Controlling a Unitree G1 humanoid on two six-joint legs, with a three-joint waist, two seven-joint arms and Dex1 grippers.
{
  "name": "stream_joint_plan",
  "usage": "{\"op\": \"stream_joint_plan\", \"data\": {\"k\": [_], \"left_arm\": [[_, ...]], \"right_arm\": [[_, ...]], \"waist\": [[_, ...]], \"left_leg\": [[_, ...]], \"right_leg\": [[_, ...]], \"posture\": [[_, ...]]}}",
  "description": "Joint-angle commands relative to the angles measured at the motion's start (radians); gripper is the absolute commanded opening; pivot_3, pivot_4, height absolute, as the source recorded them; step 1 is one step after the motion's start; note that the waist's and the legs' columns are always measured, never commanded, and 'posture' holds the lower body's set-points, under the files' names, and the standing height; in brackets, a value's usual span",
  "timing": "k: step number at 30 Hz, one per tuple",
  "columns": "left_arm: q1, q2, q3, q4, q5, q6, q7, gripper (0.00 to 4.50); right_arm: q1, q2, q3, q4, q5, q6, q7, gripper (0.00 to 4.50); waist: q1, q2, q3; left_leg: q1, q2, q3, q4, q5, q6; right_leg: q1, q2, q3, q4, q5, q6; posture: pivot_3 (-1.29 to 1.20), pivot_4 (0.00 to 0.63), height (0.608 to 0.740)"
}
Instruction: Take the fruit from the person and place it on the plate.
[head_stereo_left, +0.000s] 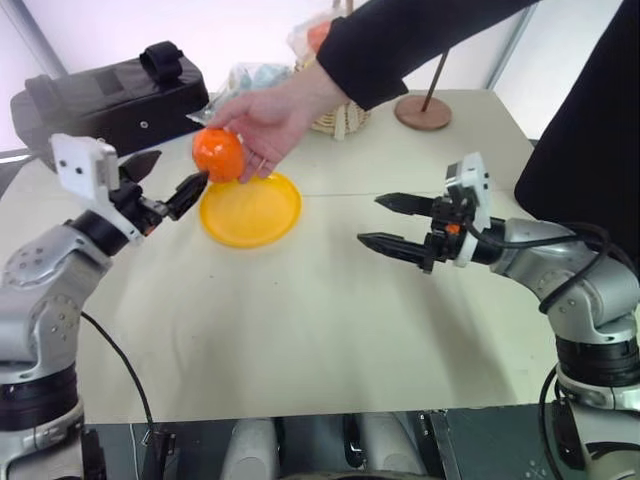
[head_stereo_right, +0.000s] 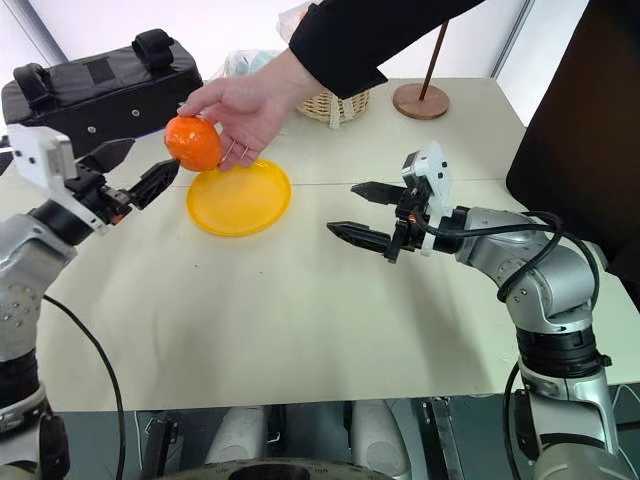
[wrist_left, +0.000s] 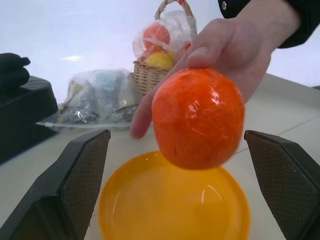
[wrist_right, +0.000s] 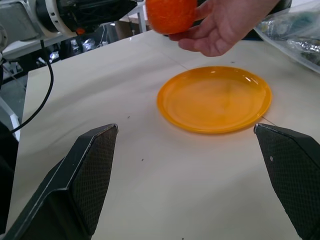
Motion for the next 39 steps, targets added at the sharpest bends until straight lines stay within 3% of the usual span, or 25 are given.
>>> {"op": "stream_joint_plan", "data": {"k": [1, 7, 10, 12, 13, 19, 24, 28, 35, 37, 39], "left_arm": [[-0.057, -0.018, -0.024, 0.025, 0.017, -0.037, -0.003, 4.5], [-0.121, -0.056, -0.079, 0.089, 0.046, -0.075, -0.03, 4.5], [-0.135, -0.068, -0.082, 0.098, 0.043, -0.083, -0.04, 3.71], [-0.136, -0.071, -0.081, 0.097, 0.043, -0.081, -0.042, 2.93], [-0.136, -0.072, -0.08, 0.096, 0.046, -0.08, -0.041, 2.84], [-0.139, -0.071, -0.092, 0.125, 0.08, -0.045, 0.004, 2.84], [-0.124, -0.114, -0.177, 0.168, 0.152, -0.081, 0.008, 2.84], [-0.139, -0.159, -0.258, 0.306, 0.277, -0.168, 0.027, 2.84], [-0.202, -0.238, -0.287, 0.515, 0.364, -0.284, 0.038, 2.84], [-0.217, -0.246, -0.287, 0.553, 0.377, -0.311, 0.03, 3.96], [-0.229, -0.254, -0.277, 0.578, 0.375, -0.332, 0.023, 4.39]], "right_arm": [[-0.003, 0.004, -0.016, -0.024, 0.002, -0.02, -0.016, 4.45], [0.018, 0.01, -0.022, -0.043, 0.006, -0.022, -0.046, 4.45], [0.029, 0.012, -0.027, -0.047, 0.004, -0.026, -0.06, 4.5], [0.032, 0.012, -0.029, -0.049, 0.006, -0.026, -0.065, 4.5], [0.033, 0.013, -0.03, -0.05, 0.007, -0.026, -0.068, 4.5], [0.037, 0.013, -0.028, -0.048, 0.01, -0.029, -0.073, 4.5], [0.034, 0.018, -0.02, -0.036, 0.004, -0.035, -0.071, 4.5], [0.033, 0.029, -0.015, -0.022, -0.014, -0.047, -0.085, 4.5], [0.053, 0.03, -0.024, -0.042, -0.012, -0.045, -0.11, 4.5], [0.059, 0.028, -0.027, -0.048, -0.009, -0.044, -0.114, 4.5], [0.063, 0.025, -0.03, -0.053, -0.005, -0.041, -0.117, 4.5]], "waist": [[0.0, 0.0, 0.0], [0.001, 0.0, 0.0], [0.0, 0.0, 0.0], [-0.001, 0.0, 0.0], [-0.001, 0.0, 0.0], [0.0, 0.0, 0.0], [0.003, 0.0, 0.0], [0.002, 0.0, 0.0], [0.001, 0.0, 0.0], [0.002, 0.0, 0.0], [0.001, 0.0, 0.0]], "left_leg": [[0.0, 0.0, 0.0, 0.0, 0.0, 0.0], [0.0, 0.0, 0.0, 0.0, 0.0, 0.0], [0.0, 0.0, 0.0, 0.0, 0.0, 0.0], [0.0, 0.0, 0.0, 0.0, 0.0, 0.0], [0.0, 0.0, 0.0, 0.0, 0.0, 0.0], [0.0, 0.0, 0.0, 0.0, 0.0, 0.0], [0.0, 0.0, 0.0, 0.0, 0.0, 0.0], [0.0, 0.0, 0.0, 0.001, 0.0, 0.0], [-0.001, 0.0, 0.0, 0.001, 0.0, 0.0], [-0.001, 0.0, 0.0, 0.001, 0.0, 0.0], [-0.001, 0.0, 0.0, 0.001, 0.0, 0.0]], "right_leg": [[0.0, 0.0, 0.0, 0.0, 0.0, 0.0], [0.0, 0.0, 0.0, 0.0, 0.0, 0.0], [0.0, 0.0, 0.0, 0.0, 0.0, 0.0], [0.0, 0.0, 0.0, 0.0, 0.0, 0.0], [0.0, 0.0, 0.0, 0.0, 0.0, 0.0], [0.0, 0.0, 0.0, 0.0, 0.0, 0.0], [0.0, 0.0, 0.0, 0.0, 0.0, 0.0], [0.0, 0.0, 0.0, 0.0, 0.0, 0.001], [0.0, 0.0, 0.0, 0.0, 0.0, 0.001], [0.0, 0.0, 0.0, 0.0, 0.0, 0.001], [0.0, 0.0, 0.0, 0.0, 0.0, 0.001]], "posture": [[0.0, 0.15, 0.74], [0.0, 0.15, 0.74], [0.0, 0.15, 0.74], [0.0, 0.15, 0.74], [0.0, 0.15, 0.74], [0.0, 0.15, 0.74], [0.0, 0.15, 0.74], [0.0, 0.15, 0.74], [0.0, 0.15, 0.74], [0.0, 0.15, 0.74], [0.0, 0.15, 0.74]]}}
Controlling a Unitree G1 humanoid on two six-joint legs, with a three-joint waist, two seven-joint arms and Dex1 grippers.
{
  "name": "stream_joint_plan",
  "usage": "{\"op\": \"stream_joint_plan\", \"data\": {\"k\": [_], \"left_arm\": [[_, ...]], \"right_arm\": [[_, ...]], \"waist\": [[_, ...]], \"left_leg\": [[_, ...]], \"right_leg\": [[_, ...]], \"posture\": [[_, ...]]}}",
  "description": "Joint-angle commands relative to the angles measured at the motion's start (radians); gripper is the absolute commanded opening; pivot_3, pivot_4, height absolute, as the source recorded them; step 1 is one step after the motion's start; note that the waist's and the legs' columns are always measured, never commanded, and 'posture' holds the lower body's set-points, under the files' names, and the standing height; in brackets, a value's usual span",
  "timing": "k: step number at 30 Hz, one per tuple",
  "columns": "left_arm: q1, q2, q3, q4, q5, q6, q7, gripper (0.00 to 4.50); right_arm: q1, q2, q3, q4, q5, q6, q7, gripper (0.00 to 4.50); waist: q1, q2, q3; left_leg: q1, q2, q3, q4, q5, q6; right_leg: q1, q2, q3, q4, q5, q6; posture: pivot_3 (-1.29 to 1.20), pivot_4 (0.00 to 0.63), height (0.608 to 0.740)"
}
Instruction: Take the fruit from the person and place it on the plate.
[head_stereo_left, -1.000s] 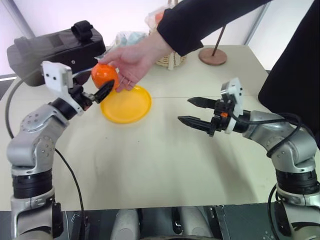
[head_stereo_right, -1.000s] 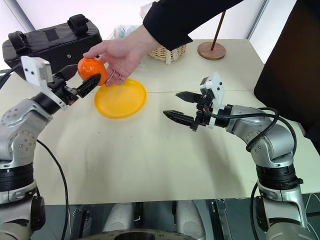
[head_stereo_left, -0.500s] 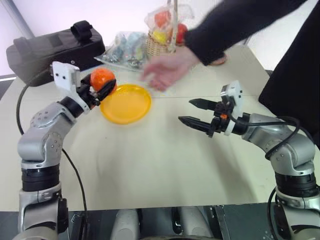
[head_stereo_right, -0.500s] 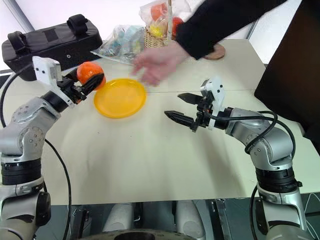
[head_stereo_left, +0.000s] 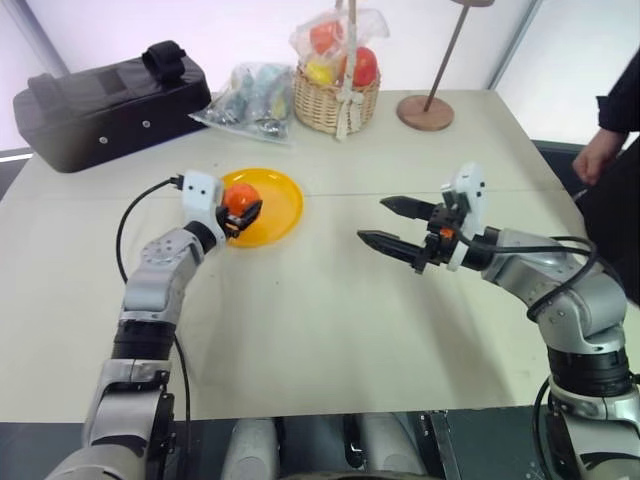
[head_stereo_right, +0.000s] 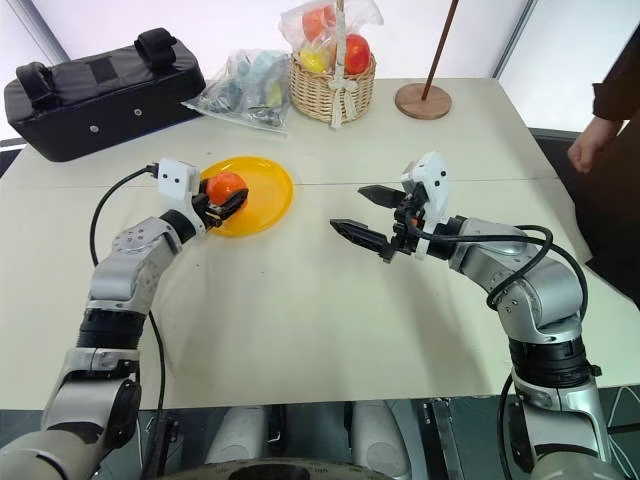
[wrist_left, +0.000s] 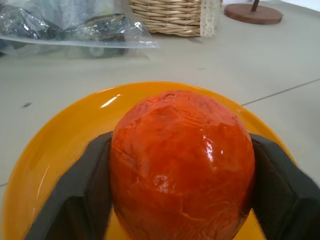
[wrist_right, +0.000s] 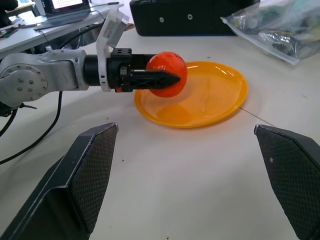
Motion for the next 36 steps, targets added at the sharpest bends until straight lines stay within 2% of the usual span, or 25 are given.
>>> {"op": "stream_joint_plan", "data": {"k": [1, 10, 18, 23, 27, 31, 36], "left_arm": [[-0.042, -0.007, 0.025, 0.029, 0.007, -0.06, -0.013, 4.39], [-0.059, 0.014, 0.074, 0.009, -0.01, -0.082, -0.011, 4.39], [0.005, 0.098, 0.196, -0.231, -0.118, 0.074, -0.009, 4.39], [0.176, 0.226, 0.268, -0.429, -0.169, 0.225, -0.041, 4.39], [0.337, 0.305, 0.387, -0.552, -0.25, 0.328, -0.077, 4.39], [0.486, 0.333, 0.513, -0.633, -0.314, 0.389, -0.104, 4.39], [0.6, 0.328, 0.609, -0.674, -0.365, 0.413, -0.116, 4.39]], "right_arm": [[0.002, -0.004, -0.028, -0.044, 0.01, -0.012, -0.007, 4.5], [0.015, -0.007, -0.031, -0.055, 0.019, -0.007, -0.012, 4.5], [0.005, -0.009, -0.025, -0.027, 0.009, -0.02, 0.006, 4.5], [-0.008, -0.015, -0.031, 0.014, -0.013, -0.043, 0.019, 4.5], [-0.031, -0.008, -0.035, 0.084, -0.065, -0.094, 0.01, 4.5], [-0.045, 0.006, -0.024, 0.155, -0.105, -0.141, 0.018, 4.5], [-0.05, 0.028, -0.006, 0.218, -0.139, -0.179, 0.033, 4.5]], "waist": [[0.0, 0.0, 0.0], [-0.001, 0.0, 0.0], [-0.003, 0.0, 0.0], [-0.006, 0.0, 0.0], [-0.006, 0.0, 0.0], [-0.002, 0.0, 0.0], [-0.003, 0.0, 0.0]], "left_leg": [[0.0, 0.0, 0.0, 0.0, 0.0, 0.0], [0.0, 0.0, 0.0, 0.0, 0.0, 0.0], [0.0, 0.0, 0.0, 0.0, 0.0, 0.0], [0.001, 0.001, 0.0, -0.001, 0.0, 0.0], [0.001, 0.001, 0.0, -0.001, 0.0, 0.0], [0.001, 0.0, 0.0, -0.001, 0.0, 0.0], [0.001, 0.0, 0.0, -0.001, 0.0, 0.0]], "right_leg": [[0.0, 0.0, 0.0, 0.0, 0.0, 0.0], [0.0, 0.0, 0.0, 0.0, 0.0, 0.0], [0.0, 0.0, 0.0, 0.0, 0.0, 0.0], [0.0, 0.0, 0.0, 0.001, 0.0, 0.0], [0.0, 0.0, 0.0, 0.001, 0.0, 0.0], [0.0, -0.001, 0.0, 0.0, 0.0, -0.001], [0.0, -0.001, 0.0, 0.0, -0.001, -0.002]], "posture": [[0.0, 0.15, 0.74], [0.0, 0.15, 0.74], [0.0, 0.15, 0.74], [0.0, 0.15, 0.74], [0.0, 0.15, 0.74], [0.0, 0.15, 0.74], [0.0, 0.15, 0.74]]}}
